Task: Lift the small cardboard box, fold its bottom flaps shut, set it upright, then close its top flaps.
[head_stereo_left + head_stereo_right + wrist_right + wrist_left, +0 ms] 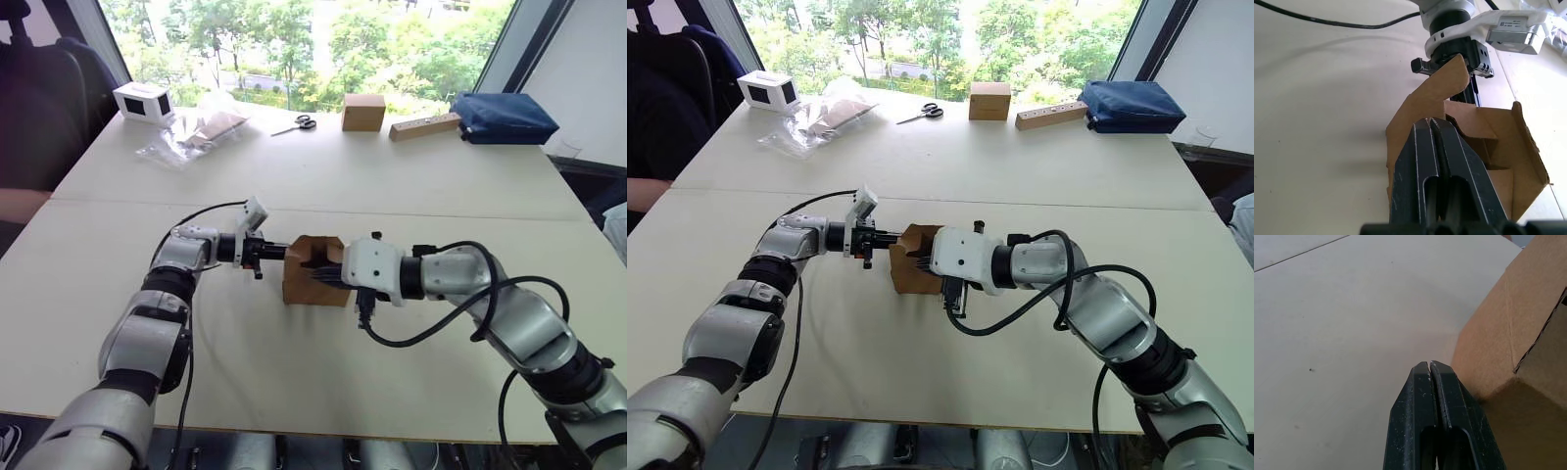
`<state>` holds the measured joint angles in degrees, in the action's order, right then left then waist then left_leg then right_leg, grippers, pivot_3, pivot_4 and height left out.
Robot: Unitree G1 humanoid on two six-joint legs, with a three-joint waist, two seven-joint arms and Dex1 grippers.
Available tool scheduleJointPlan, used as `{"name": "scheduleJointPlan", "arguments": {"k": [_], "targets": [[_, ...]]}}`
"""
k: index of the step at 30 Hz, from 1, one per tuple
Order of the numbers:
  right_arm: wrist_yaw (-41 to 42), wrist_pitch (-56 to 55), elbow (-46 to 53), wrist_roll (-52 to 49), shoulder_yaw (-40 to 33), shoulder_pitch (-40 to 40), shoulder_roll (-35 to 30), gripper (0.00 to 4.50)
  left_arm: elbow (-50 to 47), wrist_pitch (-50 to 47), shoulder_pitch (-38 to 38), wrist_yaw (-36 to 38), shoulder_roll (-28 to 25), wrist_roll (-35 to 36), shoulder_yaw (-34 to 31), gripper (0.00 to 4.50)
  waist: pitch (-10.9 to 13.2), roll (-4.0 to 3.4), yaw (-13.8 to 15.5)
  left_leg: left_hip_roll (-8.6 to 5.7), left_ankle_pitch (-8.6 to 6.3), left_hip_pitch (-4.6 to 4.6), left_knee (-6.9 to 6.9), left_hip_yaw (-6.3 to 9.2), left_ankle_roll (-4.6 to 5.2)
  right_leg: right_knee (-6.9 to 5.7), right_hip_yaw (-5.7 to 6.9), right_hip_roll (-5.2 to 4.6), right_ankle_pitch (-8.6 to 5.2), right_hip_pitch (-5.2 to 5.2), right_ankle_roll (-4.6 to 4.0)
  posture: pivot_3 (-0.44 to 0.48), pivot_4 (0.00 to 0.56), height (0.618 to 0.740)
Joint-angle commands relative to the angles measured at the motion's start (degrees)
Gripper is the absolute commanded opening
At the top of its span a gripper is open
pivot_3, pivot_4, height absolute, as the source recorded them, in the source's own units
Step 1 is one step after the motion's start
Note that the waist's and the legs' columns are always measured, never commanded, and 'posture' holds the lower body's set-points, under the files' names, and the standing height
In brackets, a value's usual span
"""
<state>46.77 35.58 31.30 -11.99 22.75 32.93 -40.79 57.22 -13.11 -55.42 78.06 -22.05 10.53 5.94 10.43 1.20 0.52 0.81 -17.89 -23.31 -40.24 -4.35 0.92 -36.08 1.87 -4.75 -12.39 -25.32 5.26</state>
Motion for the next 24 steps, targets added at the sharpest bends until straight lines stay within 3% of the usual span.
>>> {"name": "scheduleJointPlan", "arguments": {"k": [1,19,24], "targets": [[0.2,-1.3,-0.8,1.9,0.4,0.7,1.3,0.0,-3.4,-0.8,-0.1,1.2,-0.5,0.3,-0.8,0.02,0.0,0.0,0.0,0.0,0.0,0.0,0.0,0.0,0.0,0.0,0.0,0.0,0.0,0.0,0.0,0.0,0.15,0.74],[0.8,-2.0,-8.6,6.6,2.3,1.4,8.0,0.0,-10.3,-4.9,2.4,0.5,-1.2,1.0,-1.5,0.02,0.0,-0.01,-0.2,0.01,0.0,0.0,0.0,0.01,0.0,-0.01,0.0,0.01,0.0,0.0,0.0,0.0,0.15,0.74],[1.2,-2.2,-9.4,6.7,1.8,1.1,8.8,0.0,-11.8,-4.8,3.1,-5.0,-3.2,2.2,-5.3,0.02,0.0,-0.01,-0.3,0.02,0.0,0.01,0.0,0.03,0.0,-0.02,0.0,0.01,0.0,-0.01,0.0,0.0,0.15,0.74]]}}
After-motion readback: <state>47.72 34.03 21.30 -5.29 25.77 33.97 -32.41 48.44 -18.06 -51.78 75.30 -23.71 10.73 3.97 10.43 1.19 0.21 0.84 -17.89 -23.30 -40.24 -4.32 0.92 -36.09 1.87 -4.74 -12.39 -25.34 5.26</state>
